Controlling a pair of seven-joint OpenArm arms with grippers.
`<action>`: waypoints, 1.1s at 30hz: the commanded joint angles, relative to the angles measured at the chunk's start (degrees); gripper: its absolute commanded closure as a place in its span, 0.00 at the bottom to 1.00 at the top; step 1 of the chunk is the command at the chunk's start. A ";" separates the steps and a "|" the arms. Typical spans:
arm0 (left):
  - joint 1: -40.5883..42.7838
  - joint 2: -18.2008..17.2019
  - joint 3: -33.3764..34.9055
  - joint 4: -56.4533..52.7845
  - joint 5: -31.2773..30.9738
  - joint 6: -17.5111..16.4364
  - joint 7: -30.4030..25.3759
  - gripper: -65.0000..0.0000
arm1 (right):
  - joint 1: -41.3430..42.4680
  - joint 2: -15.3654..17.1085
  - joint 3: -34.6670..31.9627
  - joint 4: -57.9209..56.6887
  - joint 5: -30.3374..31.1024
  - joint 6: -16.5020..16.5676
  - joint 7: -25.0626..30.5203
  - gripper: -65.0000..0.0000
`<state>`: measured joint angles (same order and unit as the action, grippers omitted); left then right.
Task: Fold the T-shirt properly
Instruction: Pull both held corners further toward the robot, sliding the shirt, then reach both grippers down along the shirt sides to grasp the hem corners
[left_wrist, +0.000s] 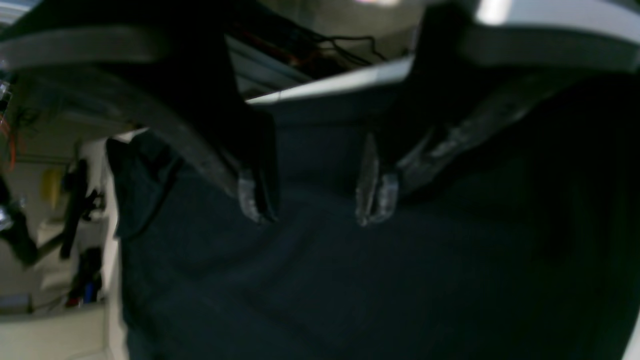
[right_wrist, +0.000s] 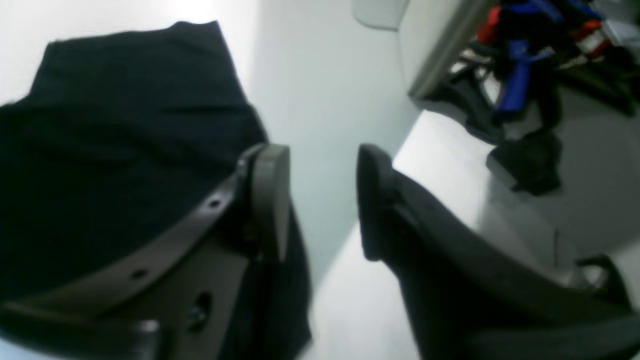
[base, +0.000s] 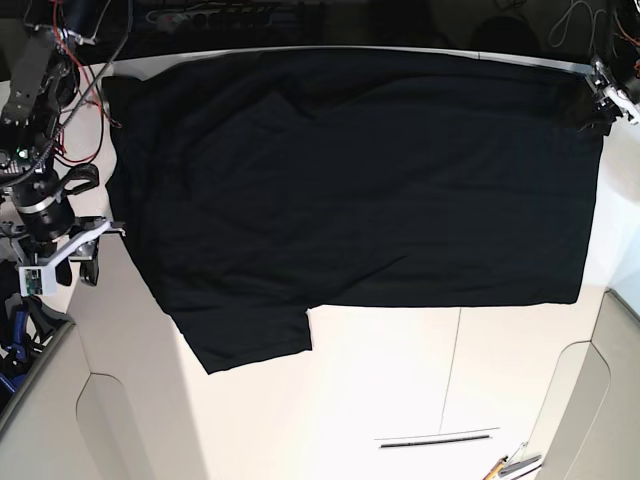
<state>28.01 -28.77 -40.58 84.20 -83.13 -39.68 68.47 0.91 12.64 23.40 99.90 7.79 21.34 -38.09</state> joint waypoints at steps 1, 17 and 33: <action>-0.22 -1.09 -0.59 1.75 -1.18 -0.32 -0.44 0.55 | 2.62 0.70 0.26 -1.99 -0.09 -0.52 1.84 0.60; -3.41 -1.11 -0.59 3.61 1.14 -0.32 -0.52 0.55 | 25.88 0.68 -2.19 -52.48 6.05 10.67 5.31 0.51; -11.89 -1.07 -0.59 3.61 5.42 -0.32 -4.26 0.55 | 25.22 0.52 -8.52 -52.39 6.36 10.58 5.31 1.00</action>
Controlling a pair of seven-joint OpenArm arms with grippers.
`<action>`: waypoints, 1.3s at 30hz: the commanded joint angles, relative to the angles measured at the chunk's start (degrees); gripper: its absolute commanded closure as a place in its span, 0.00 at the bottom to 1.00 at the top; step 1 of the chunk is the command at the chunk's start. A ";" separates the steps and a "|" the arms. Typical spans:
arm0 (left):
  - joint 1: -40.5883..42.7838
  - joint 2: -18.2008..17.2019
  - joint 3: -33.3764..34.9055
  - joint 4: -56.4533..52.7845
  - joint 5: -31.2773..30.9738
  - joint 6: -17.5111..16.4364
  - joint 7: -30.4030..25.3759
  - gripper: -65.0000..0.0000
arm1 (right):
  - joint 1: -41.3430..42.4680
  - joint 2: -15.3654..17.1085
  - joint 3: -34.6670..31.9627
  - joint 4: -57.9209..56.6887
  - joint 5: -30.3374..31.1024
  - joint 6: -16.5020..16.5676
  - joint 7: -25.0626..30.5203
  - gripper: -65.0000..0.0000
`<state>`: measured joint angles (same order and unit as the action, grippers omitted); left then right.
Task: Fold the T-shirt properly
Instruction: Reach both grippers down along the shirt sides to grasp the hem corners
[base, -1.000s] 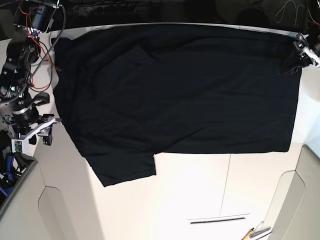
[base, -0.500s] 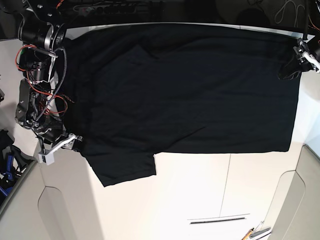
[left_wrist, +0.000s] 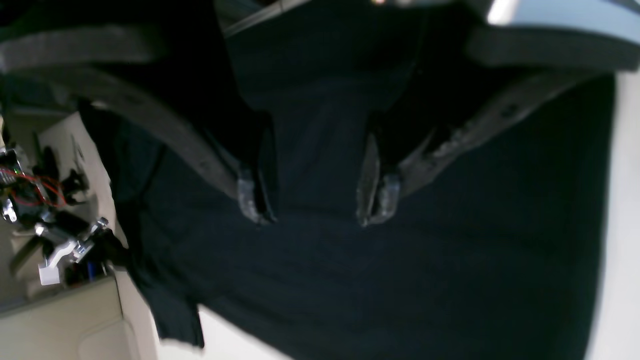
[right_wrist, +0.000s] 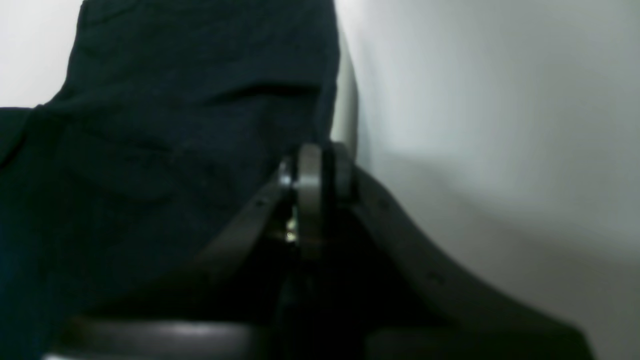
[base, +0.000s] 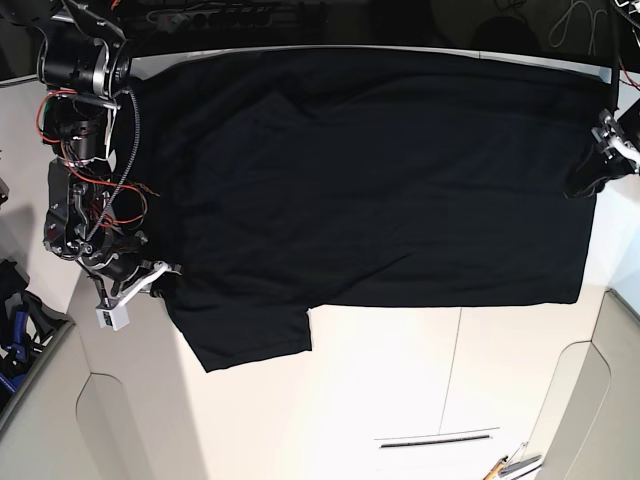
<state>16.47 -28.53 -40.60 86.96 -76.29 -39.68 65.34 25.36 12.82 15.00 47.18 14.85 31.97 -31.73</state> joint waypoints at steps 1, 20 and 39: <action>-1.42 -1.33 -0.57 0.83 -0.22 -0.32 -2.23 0.55 | 0.76 0.35 -0.13 0.33 -0.70 -0.04 -1.05 1.00; -30.99 -1.99 27.32 -12.00 42.88 3.96 -24.72 0.54 | 0.76 0.35 -0.13 0.33 2.51 -0.02 -1.03 1.00; -51.49 -8.81 28.59 -53.27 46.77 4.52 -34.56 0.54 | 0.76 0.35 -0.13 0.33 2.54 -0.09 -1.01 1.00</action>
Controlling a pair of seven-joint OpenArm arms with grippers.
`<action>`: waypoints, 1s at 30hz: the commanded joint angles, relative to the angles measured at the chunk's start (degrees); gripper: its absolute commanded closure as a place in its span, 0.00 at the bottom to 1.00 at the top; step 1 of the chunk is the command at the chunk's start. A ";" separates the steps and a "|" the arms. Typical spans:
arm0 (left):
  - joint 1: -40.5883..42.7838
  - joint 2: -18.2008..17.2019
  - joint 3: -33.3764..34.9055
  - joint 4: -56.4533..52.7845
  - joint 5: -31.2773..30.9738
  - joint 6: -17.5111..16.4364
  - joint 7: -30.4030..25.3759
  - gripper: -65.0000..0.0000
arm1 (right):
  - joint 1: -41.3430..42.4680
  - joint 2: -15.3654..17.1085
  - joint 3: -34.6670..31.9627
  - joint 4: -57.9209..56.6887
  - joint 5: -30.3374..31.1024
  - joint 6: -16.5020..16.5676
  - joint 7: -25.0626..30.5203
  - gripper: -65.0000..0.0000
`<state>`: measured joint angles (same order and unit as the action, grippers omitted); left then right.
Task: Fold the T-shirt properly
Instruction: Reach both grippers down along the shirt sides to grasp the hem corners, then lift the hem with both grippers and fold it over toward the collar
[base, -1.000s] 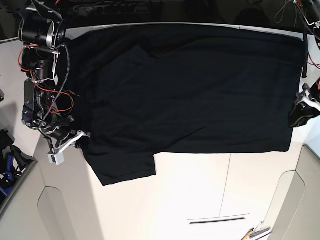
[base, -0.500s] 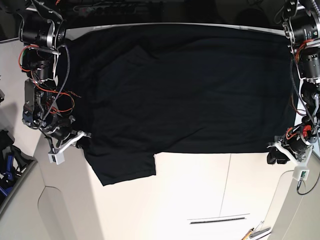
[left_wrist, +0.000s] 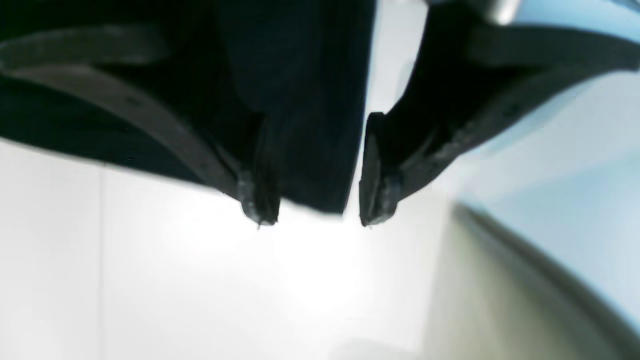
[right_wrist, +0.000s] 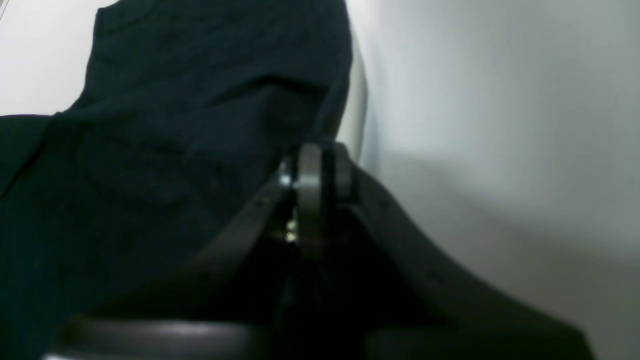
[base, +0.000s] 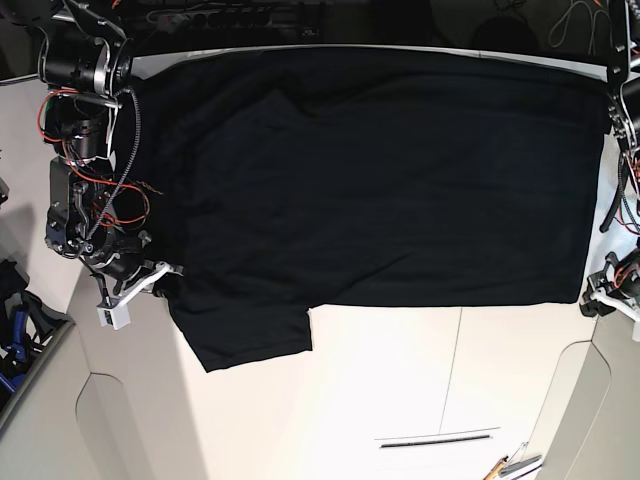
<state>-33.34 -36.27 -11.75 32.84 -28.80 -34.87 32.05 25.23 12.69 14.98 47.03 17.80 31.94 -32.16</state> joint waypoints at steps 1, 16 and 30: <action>-1.68 -0.76 -0.26 -0.11 -0.70 -0.26 -1.68 0.54 | 0.90 0.48 -0.11 0.48 -0.44 -0.07 -0.57 1.00; -0.39 1.27 -0.26 -5.97 6.36 4.28 -9.16 0.54 | 0.87 0.48 -0.11 0.48 -0.44 -0.09 -0.61 1.00; -0.46 4.20 -0.26 -5.97 6.36 4.24 -9.73 0.61 | 0.90 0.48 -0.11 0.48 -0.44 -0.20 -0.61 1.00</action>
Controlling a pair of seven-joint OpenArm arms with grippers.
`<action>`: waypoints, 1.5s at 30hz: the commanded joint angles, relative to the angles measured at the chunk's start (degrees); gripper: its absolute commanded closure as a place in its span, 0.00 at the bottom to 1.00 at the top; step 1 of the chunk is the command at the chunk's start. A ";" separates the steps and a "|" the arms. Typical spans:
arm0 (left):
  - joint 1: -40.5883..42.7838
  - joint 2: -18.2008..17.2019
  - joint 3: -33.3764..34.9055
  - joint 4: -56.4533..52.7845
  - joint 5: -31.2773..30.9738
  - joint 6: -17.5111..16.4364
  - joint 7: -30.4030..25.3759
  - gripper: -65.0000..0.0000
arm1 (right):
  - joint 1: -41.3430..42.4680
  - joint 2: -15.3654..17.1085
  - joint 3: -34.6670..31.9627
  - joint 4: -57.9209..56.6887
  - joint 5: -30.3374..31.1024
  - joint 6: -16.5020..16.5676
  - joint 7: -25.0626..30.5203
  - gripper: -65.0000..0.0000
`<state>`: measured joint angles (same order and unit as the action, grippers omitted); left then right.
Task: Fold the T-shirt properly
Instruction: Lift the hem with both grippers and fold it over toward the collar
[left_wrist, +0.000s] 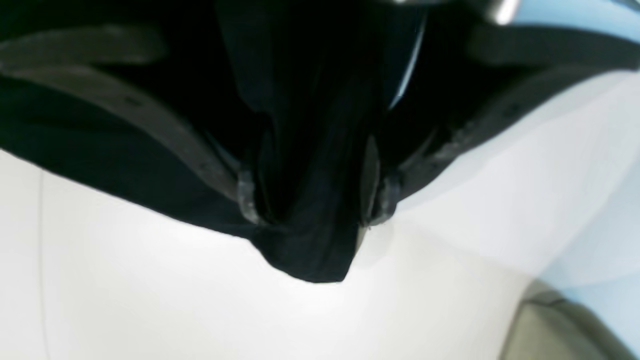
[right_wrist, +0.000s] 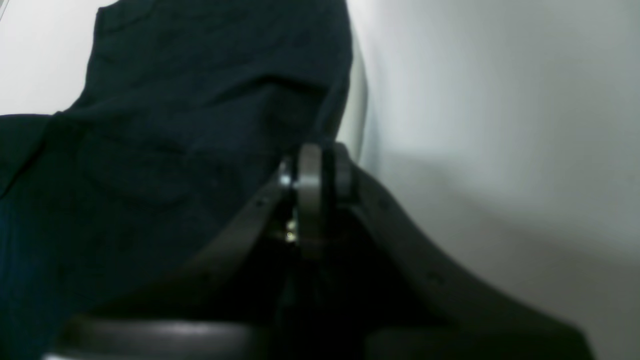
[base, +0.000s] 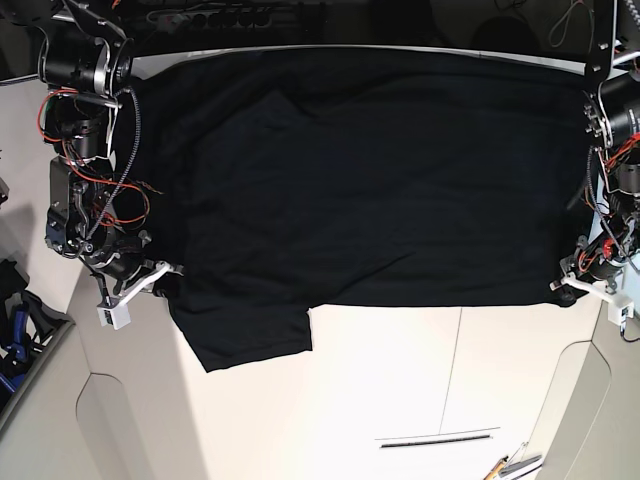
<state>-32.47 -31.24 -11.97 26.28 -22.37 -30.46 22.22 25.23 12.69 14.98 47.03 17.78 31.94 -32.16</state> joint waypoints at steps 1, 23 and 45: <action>-1.33 -0.90 -0.04 0.59 -0.07 -0.15 -0.68 0.67 | 0.90 0.48 -0.11 0.48 -0.42 -0.20 -0.61 1.00; 2.08 -8.44 -7.82 1.16 -32.06 -9.54 21.49 1.00 | -12.96 0.50 0.15 38.93 3.54 -0.24 -16.59 1.00; 25.57 -11.30 -16.28 18.34 -50.29 -9.54 42.45 1.00 | -33.70 0.48 3.82 57.81 2.93 -0.90 -24.06 1.00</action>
<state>-6.07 -40.77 -27.88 43.66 -71.35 -39.35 65.17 -9.04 12.53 18.41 103.81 20.43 31.07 -57.10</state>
